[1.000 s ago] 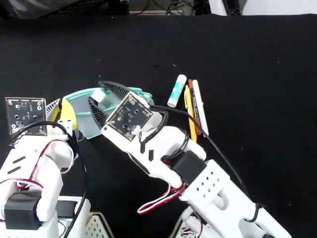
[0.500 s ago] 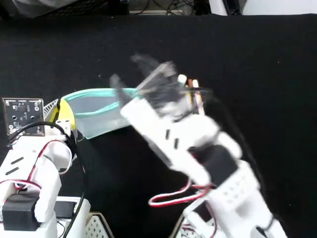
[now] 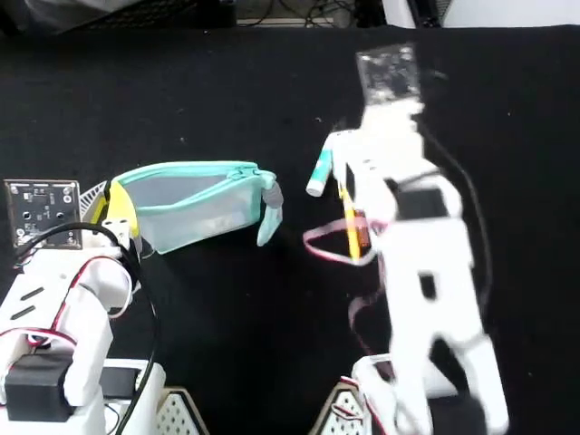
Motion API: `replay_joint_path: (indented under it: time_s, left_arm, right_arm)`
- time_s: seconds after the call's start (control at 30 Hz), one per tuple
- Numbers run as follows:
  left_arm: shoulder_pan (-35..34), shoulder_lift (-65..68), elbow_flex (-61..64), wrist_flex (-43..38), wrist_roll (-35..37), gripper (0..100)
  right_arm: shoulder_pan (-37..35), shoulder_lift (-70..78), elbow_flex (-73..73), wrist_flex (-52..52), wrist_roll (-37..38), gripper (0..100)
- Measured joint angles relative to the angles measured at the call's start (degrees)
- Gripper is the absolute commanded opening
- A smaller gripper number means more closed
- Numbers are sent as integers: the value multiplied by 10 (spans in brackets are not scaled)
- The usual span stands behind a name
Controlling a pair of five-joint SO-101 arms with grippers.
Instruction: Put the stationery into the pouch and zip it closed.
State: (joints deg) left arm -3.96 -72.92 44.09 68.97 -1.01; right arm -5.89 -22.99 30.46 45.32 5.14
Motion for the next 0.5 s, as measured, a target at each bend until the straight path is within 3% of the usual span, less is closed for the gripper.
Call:
replay_joint_path:
  time_s: [0.27,0.5]
  left_arm:
    - [0,0,0,0,0,33]
    - [0,0,0,0,0,33]
  right_arm:
    - [1,315,-95,0,-31,142]
    - [-13,438,-197,30,-59,142]
